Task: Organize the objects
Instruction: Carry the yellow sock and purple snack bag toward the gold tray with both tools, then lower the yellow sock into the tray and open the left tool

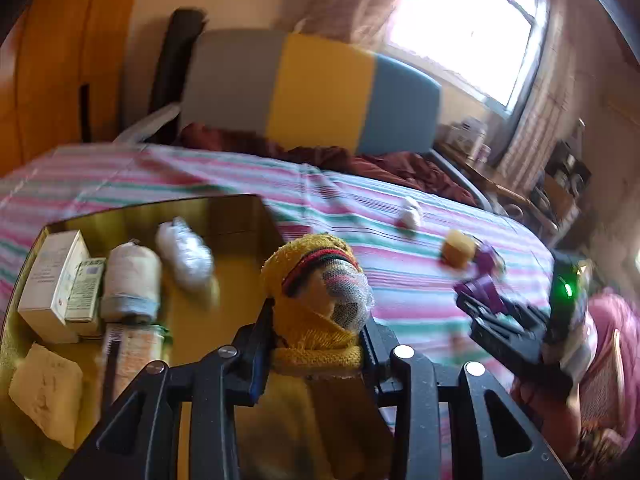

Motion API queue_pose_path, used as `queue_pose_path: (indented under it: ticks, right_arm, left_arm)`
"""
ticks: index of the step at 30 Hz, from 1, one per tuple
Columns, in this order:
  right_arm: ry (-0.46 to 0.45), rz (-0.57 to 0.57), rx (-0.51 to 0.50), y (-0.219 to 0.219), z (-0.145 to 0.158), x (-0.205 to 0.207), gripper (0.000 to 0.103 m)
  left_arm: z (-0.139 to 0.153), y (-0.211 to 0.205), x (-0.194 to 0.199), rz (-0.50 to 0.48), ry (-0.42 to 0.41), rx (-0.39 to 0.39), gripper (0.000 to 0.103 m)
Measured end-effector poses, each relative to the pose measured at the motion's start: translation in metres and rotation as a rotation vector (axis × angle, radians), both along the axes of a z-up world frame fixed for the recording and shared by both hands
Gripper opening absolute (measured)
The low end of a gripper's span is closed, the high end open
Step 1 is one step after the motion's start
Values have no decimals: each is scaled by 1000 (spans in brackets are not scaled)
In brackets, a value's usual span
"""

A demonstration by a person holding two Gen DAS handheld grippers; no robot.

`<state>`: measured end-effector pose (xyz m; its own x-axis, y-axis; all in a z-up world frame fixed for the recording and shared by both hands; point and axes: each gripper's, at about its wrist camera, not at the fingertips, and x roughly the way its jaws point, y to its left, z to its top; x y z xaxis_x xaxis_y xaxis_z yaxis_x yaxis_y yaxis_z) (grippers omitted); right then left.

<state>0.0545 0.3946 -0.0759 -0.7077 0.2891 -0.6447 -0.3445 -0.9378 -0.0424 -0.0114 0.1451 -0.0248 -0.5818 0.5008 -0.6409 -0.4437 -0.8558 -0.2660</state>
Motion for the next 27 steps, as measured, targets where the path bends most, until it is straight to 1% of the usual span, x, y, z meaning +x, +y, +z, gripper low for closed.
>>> queue_pose_path:
  ticks: [1, 3, 6, 9, 10, 11, 12, 13, 17, 18, 19, 22, 24, 27]
  right_arm:
    - [-2, 1, 7, -1, 0, 0, 49]
    - [-3, 4, 14, -3, 0, -1, 49]
    - [-7, 3, 17, -5, 2, 0, 49]
    - [10, -1, -3, -6, 7, 3, 49]
    - [18, 0, -10, -7, 8, 5, 49]
    - [22, 2, -8, -8, 9, 5, 49]
    - [22, 3, -1, -10, 9, 5, 49]
    - [23, 7, 7, -12, 9, 6, 49]
    - [24, 12, 15, -14, 8, 5, 49]
    - [24, 12, 15, -14, 7, 4, 49]
    - [24, 10, 15, -14, 7, 4, 49]
    - [26, 8, 14, -13, 6, 4, 49]
    - [24, 8, 14, -13, 5, 3, 49]
    - [22, 7, 16, -14, 5, 2, 49]
  left_arm:
    - [0, -6, -10, 16, -25, 22, 37]
    - [-1, -5, -22, 21, -52, 12, 37]
    - [-6, -5, -46, 37, -120, 4, 37]
    - [-16, -4, -69, 61, -205, 1, 37]
    - [-22, -3, -79, 52, -257, 9, 37]
    - [-24, -1, -83, 52, -280, 18, 37]
    - [-27, -1, -87, 57, -306, 12, 37]
    - [-31, 3, -93, 55, -334, -16, 37]
    - [-36, 5, -105, 80, -368, 7, 37]
    - [-37, 5, -110, 86, -373, 30, 37]
    - [-38, 6, -113, 95, -371, 34, 37]
    - [-36, 10, -125, 119, -350, 15, 39]
    - [-38, 11, -130, 141, -345, -4, 46]
    - [-38, 7, -138, 187, -351, -20, 50]
